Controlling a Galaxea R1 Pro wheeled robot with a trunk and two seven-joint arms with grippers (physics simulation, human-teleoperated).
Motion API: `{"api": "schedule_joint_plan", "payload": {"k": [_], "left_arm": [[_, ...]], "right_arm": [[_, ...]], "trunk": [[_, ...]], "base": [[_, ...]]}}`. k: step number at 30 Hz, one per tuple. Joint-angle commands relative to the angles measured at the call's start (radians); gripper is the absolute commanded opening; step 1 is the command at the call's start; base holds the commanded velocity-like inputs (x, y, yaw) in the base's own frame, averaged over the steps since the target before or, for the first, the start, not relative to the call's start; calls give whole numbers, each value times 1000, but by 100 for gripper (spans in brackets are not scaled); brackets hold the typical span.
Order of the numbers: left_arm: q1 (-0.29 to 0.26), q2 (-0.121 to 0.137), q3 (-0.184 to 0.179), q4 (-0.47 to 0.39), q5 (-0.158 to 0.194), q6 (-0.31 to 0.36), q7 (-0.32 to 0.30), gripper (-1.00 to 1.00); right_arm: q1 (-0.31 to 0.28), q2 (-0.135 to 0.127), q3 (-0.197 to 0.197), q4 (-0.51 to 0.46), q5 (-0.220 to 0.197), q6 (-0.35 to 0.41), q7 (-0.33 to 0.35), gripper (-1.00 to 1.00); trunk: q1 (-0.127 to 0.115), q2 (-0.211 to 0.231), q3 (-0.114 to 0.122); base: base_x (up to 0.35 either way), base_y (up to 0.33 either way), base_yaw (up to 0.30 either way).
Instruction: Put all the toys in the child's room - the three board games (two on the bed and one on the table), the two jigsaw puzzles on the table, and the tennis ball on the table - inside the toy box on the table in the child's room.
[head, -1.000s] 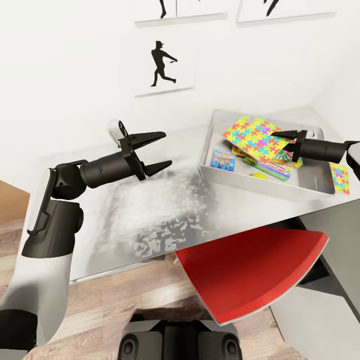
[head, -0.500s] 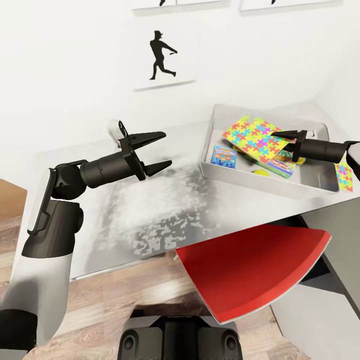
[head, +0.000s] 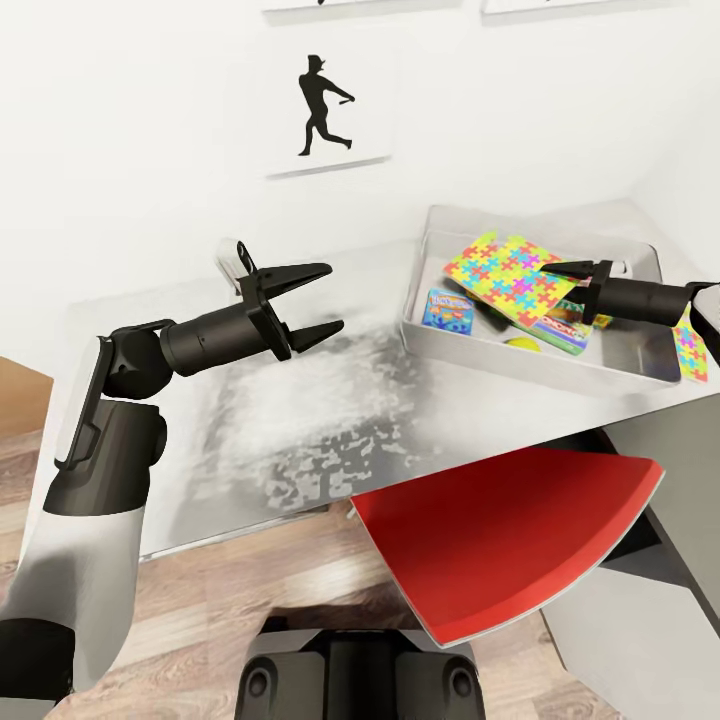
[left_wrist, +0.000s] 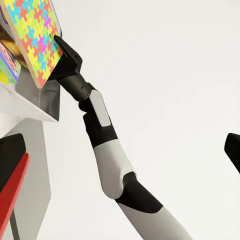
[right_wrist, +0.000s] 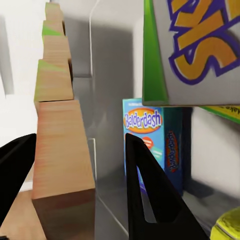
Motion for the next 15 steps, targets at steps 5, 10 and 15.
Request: {"api": "schedule_joint_plan", "payload": {"k": [5,10,15], "left_arm": [[-1,0,0,-1,10,0,10,100],[-1,0,0,0,10,0,10,100],[-1,0,0,0,10,0,10,100]], "right_arm": [[-4,11,5,0,4,0,10,-100],[-6,17,3,0,4,0,10,-100],[-7,20,1,-1,3,0,10,-100]], "trunk": [[1,-2,-3],[1,-2,-7],[1,-2,-12]], "base": [[0,0,0],[0,0,0],[0,0,0]]}}
